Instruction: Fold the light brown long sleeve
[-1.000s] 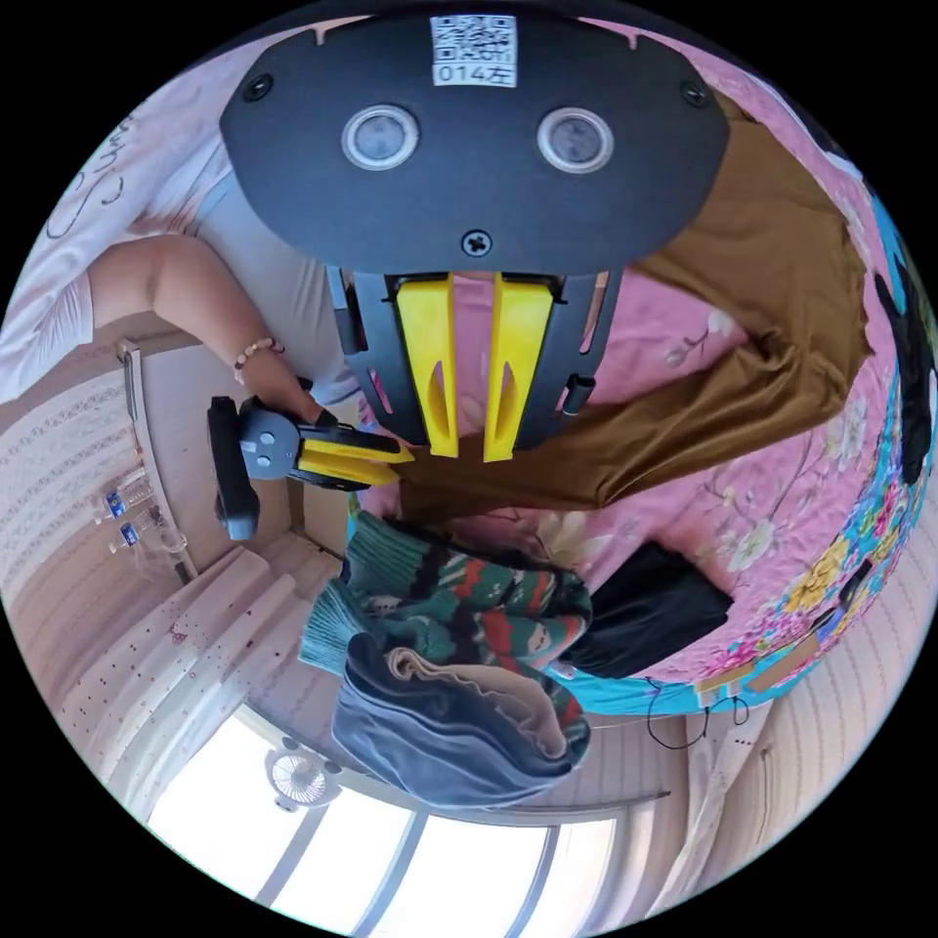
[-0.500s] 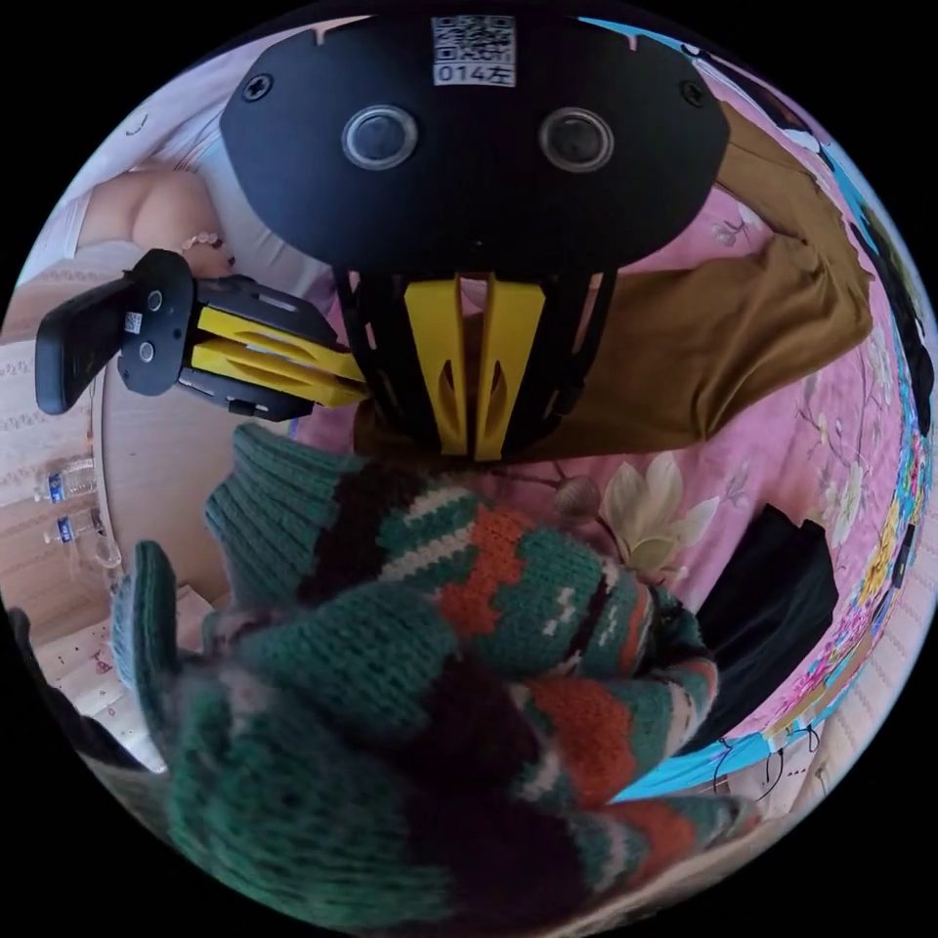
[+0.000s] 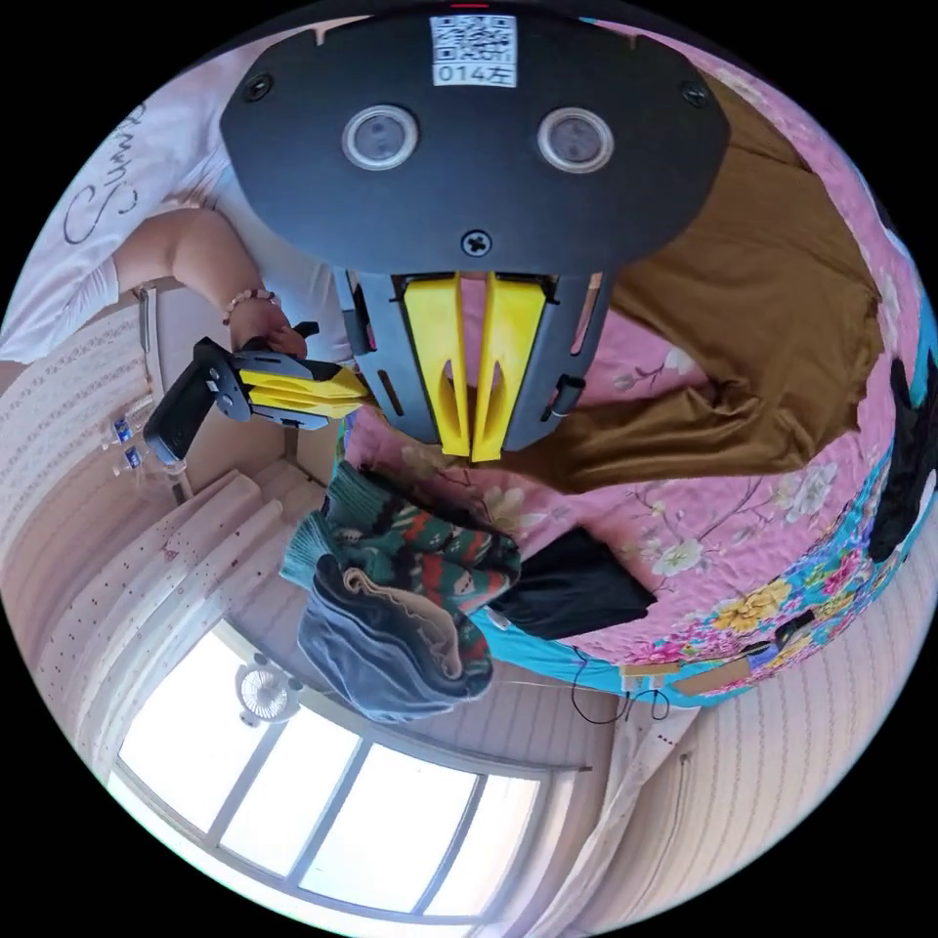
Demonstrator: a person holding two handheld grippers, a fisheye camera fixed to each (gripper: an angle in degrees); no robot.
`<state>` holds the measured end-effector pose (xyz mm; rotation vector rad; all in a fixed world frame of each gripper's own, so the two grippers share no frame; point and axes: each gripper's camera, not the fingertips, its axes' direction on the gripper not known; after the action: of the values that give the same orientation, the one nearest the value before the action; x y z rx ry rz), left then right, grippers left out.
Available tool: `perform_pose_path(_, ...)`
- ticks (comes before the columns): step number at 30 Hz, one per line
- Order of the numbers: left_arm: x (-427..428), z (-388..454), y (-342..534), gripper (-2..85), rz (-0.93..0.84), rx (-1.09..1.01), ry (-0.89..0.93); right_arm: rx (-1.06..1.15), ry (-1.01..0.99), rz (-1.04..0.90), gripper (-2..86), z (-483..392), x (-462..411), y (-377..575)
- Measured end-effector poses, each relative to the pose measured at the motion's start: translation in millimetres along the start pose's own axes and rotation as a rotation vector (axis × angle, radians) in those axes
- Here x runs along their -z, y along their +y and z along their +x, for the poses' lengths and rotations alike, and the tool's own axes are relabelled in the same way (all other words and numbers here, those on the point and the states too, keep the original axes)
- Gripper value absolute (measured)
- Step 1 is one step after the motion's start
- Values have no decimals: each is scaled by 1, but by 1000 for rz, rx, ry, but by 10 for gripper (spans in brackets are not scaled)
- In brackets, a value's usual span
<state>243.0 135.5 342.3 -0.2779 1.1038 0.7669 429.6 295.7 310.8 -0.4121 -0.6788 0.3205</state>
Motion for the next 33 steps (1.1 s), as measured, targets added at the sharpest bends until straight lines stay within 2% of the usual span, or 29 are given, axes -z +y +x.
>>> perform_pose_path(5,97,-32,71,-10,148,118,-69,161,-164,-9,6,-62,-32,-23)
perform_pose_path(11,176,-72,164,-10,212,281,-117,238,-321,-97,4,-126,-82,-31)
perform_pose_path(26,242,-138,342,-10,262,666,-131,441,-558,-479,4,-263,-209,-23)
perform_pose_path(33,265,-159,376,-10,226,748,-106,609,-498,-619,7,-321,-252,-18)
